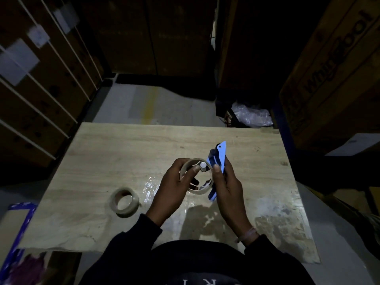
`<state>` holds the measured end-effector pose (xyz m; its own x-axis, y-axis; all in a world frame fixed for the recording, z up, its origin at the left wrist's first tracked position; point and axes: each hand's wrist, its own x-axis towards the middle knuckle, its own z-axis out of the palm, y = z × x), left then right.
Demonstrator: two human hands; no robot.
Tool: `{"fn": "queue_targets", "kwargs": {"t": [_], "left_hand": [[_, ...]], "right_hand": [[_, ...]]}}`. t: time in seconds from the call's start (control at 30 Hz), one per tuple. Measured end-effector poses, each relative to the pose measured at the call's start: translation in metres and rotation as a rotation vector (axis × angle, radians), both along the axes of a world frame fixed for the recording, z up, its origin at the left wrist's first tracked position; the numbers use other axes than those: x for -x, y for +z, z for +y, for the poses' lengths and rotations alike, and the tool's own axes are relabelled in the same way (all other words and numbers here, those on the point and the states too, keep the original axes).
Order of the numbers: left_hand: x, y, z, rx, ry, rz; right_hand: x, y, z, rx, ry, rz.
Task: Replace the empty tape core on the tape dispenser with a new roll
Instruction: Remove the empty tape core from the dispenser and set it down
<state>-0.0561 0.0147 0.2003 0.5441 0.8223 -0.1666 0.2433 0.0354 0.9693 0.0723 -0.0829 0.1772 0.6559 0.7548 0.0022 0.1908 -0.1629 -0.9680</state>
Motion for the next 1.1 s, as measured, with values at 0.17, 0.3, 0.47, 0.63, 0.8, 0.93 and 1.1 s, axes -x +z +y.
{"fn": "queue_targets", "kwargs": {"t": [0.17, 0.3, 0.47, 0.63, 0.8, 0.93, 1.1], "left_hand": [[0.009, 0.008, 0.028, 0.01, -0.096, 0.014], [0.014, 0.019, 0.051, -0.036, -0.255, 0.034], [0.015, 0.042, 0.083, -0.072, -0.509, 0.124], [0.01, 0.054, 0.097, -0.019, -0.633, 0.193], [0.005, 0.047, 0.096, -0.008, -0.661, 0.189], [0.003, 0.041, 0.092, -0.015, -0.687, 0.171], [0.0, 0.034, 0.087, -0.036, -0.727, 0.146]], "right_hand": [[0.006, 0.01, 0.005, -0.008, 0.021, 0.009], [0.005, 0.013, 0.007, 0.019, 0.012, -0.011], [0.0, 0.013, 0.001, 0.012, 0.108, -0.018], [0.0, 0.015, -0.007, -0.004, 0.204, -0.034], [-0.004, 0.014, -0.011, 0.038, 0.228, -0.063], [-0.006, 0.011, -0.015, 0.061, 0.179, 0.001], [-0.006, 0.007, -0.02, 0.037, 0.11, 0.018]]}}
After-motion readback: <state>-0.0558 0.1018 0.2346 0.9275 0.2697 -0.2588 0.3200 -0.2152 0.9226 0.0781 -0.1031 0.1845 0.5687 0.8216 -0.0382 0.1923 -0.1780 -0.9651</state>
